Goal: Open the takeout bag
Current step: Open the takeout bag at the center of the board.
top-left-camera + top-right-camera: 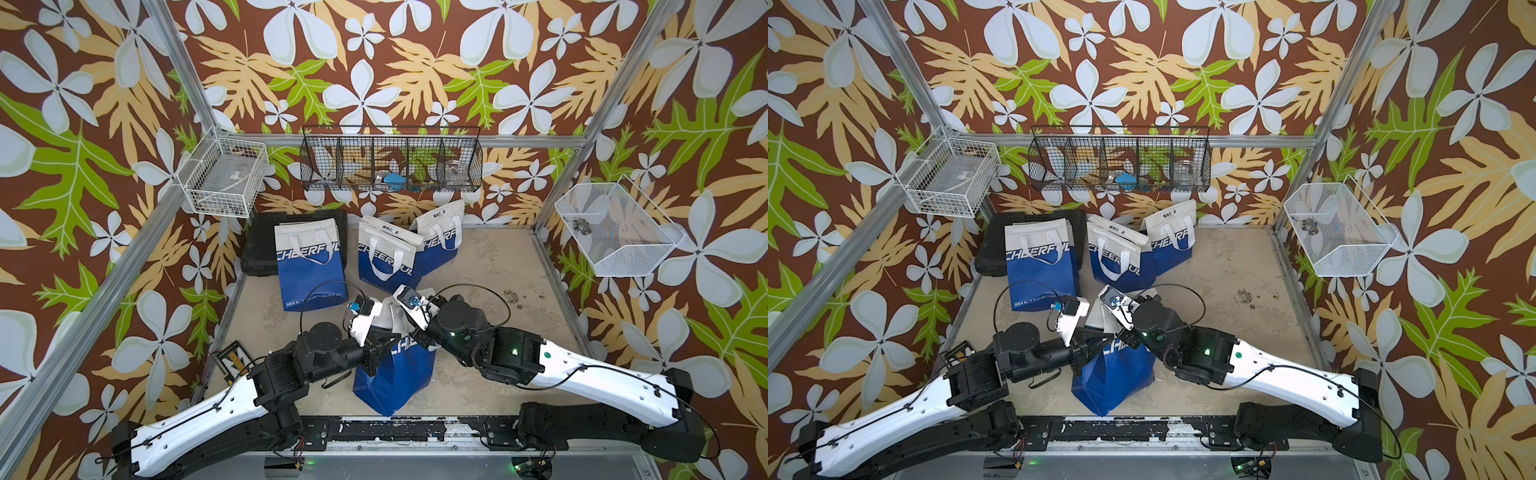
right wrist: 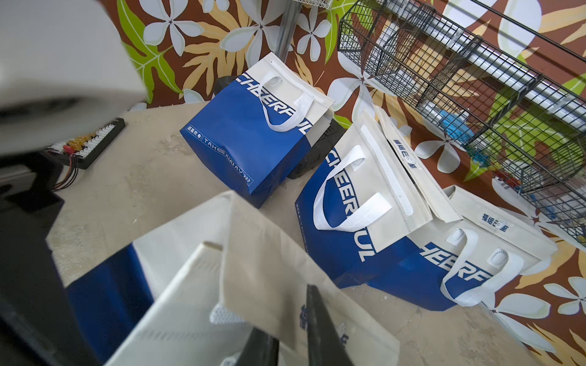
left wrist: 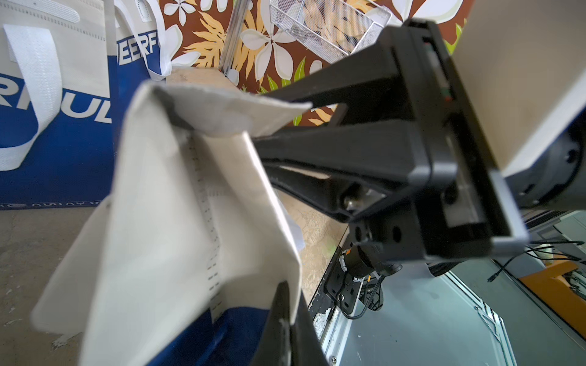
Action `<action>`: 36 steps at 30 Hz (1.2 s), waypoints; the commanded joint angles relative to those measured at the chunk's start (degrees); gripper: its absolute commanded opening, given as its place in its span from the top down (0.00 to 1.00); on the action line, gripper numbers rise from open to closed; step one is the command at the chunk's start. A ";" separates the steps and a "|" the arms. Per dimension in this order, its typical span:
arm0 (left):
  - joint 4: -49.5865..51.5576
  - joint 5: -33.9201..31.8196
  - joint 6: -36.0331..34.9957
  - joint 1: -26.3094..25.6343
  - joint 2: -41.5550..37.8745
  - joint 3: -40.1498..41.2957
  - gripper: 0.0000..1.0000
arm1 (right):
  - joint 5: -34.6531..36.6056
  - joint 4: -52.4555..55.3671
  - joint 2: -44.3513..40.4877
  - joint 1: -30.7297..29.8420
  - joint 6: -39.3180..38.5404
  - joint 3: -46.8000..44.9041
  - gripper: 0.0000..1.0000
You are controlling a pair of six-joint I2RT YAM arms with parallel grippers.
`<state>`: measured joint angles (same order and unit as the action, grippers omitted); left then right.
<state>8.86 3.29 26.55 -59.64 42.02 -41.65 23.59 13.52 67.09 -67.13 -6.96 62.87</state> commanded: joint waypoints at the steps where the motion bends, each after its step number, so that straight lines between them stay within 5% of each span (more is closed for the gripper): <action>1: -1.12 1.02 -1.07 -0.06 -0.01 -1.05 1.00 | -0.93 -2.09 0.65 -0.02 -0.16 -1.58 0.70; 14: 0.95 1.36 -1.63 -0.04 -0.74 -1.59 1.00 | -6.32 -6.57 2.57 4.91 1.50 -2.58 0.70; 24: 1.53 1.19 -2.16 -0.04 -0.63 -2.06 1.00 | -7.85 -7.41 3.54 4.92 0.77 -1.69 0.85; 30: 1.57 1.53 -2.20 -0.04 -0.31 -2.14 1.00 | -10.46 -9.86 1.65 4.91 1.14 -3.37 0.68; 36: 1.26 1.90 -1.88 -0.05 0.25 -2.12 1.00 | -11.07 -11.19 2.79 4.91 1.41 -2.77 0.86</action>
<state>12.12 2.66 25.21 -59.57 42.11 -43.40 13.91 5.65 69.25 -62.17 -6.33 59.61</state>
